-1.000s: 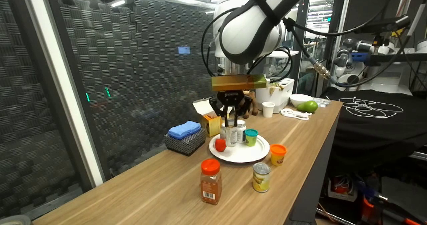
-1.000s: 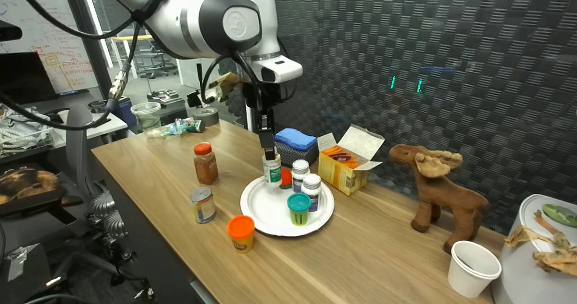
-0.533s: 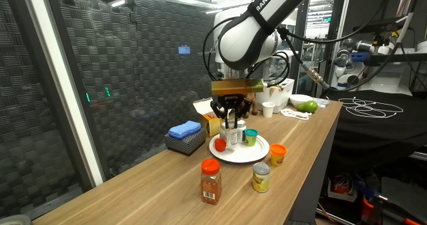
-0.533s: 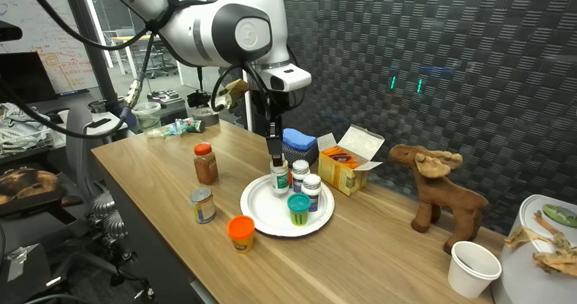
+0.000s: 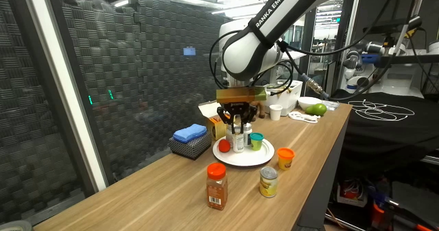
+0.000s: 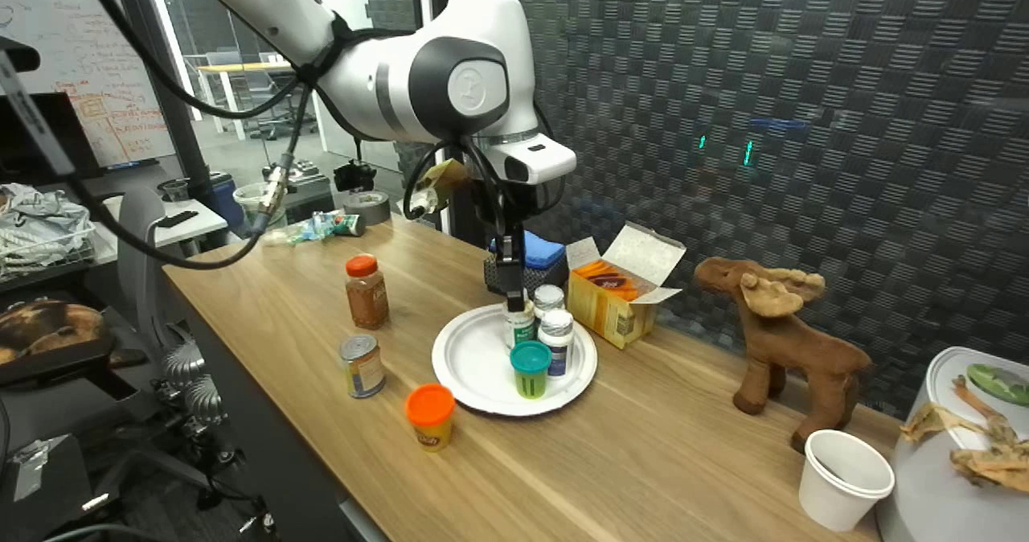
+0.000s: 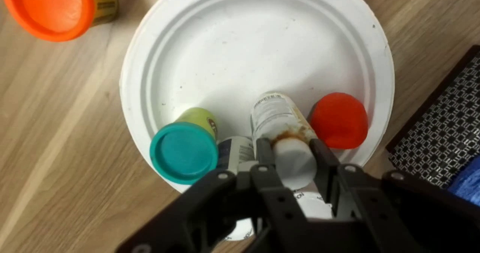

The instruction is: Put the orange object and the bottles on the plate

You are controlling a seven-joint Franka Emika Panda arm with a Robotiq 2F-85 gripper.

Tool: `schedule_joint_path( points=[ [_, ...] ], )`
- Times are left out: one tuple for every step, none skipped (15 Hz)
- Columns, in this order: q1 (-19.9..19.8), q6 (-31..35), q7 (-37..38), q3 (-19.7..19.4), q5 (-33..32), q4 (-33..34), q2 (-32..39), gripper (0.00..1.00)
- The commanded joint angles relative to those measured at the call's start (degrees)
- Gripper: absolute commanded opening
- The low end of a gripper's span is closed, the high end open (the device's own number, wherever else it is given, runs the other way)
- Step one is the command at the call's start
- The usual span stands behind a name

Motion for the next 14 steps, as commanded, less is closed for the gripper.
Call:
schedule_joint_path(
  points=[
    [-0.57, 2.19, 0.62, -0.78, 1.32, 0.65, 0.05, 0.16],
    [-0.99, 2.36, 0.39, -0.71, 1.77, 0.82, 0.21, 0.16],
    [-1.30, 2.29, 0.09, -0.63, 1.99, 0.93, 0.32, 0.16],
    [-1.56, 2.27, -0.16, -0.50, 2.25, 1.04, 0.46, 0.16],
    [-1.81, 2.23, -0.53, -0.28, 2.60, 1.12, 0.58, 0.16],
    [-2.04, 2.09, -1.11, 0.06, 3.15, 1.22, 0.74, 0.17],
    [-2.08, 2.07, -1.39, 0.17, 3.54, 1.32, 0.94, 0.17],
    [-2.14, 2.04, -1.90, 0.41, 3.96, 1.42, 1.15, 0.18],
    [-2.04, 2.10, -1.97, 0.39, 4.03, 1.58, 1.29, 0.26],
    [-1.95, 2.11, -2.30, 0.45, 4.01, 1.64, 1.34, 0.55],
    [-1.92, 2.13, -2.47, 0.53, 4.04, 1.65, 1.26, 0.56],
    [-1.69, 2.18, -2.47, 0.53, 3.84, 1.25, 0.70, 0.62],
    [-1.10, 2.43, -1.95, 0.23, 3.02, 0.55, -0.12, 0.69],
    [-0.25, 2.55, -0.94, -0.29, 1.93, -0.35, -1.22, 0.78]
  ],
)
